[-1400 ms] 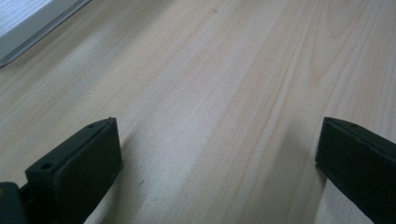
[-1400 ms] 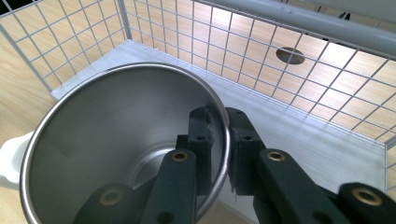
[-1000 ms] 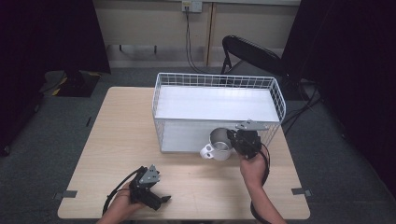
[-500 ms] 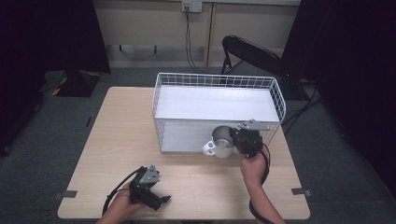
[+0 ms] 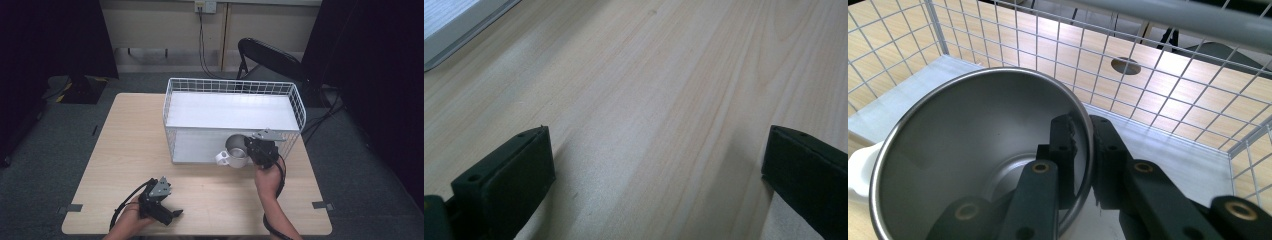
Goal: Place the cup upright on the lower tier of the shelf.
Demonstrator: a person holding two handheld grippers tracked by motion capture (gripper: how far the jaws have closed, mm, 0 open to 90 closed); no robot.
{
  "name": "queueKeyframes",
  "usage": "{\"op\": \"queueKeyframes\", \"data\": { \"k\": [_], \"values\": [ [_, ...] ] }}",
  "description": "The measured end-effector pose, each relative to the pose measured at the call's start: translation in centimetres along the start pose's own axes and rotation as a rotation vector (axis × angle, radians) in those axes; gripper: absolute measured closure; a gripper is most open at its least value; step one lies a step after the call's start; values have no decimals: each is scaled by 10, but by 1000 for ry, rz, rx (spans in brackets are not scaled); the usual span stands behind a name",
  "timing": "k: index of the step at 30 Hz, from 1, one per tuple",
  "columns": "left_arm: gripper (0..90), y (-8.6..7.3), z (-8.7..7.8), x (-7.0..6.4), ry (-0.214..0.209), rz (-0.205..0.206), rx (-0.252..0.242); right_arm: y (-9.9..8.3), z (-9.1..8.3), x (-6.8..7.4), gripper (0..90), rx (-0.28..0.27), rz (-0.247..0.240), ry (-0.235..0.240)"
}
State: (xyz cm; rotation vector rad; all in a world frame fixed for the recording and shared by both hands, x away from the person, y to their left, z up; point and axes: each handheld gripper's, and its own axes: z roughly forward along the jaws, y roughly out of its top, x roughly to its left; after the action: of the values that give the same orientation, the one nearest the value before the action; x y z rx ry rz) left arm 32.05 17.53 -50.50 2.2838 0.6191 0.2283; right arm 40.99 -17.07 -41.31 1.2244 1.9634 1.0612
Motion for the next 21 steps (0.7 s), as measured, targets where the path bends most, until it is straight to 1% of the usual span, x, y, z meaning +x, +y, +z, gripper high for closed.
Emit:
{"op": "queueKeyframes", "data": {
  "k": [1,2,6,13,16,21],
  "values": [
    [0,0,0,0,0,6,4,-1,0,0,815,-4,2,-5],
    [0,0,0,0,0,0,0,-1,1,1,815,-7,2,-9],
    [0,0,0,0,0,0,0,-3,1,1,815,-19,7,-16],
    [0,0,0,0,0,4,3,-3,3,-1,814,-25,7,-36],
    [0,0,0,0,0,0,0,-2,5,-1,814,-22,10,-34],
    [0,0,0,0,0,4,3,-2,8,-2,814,-14,3,-50]
  ]
}}
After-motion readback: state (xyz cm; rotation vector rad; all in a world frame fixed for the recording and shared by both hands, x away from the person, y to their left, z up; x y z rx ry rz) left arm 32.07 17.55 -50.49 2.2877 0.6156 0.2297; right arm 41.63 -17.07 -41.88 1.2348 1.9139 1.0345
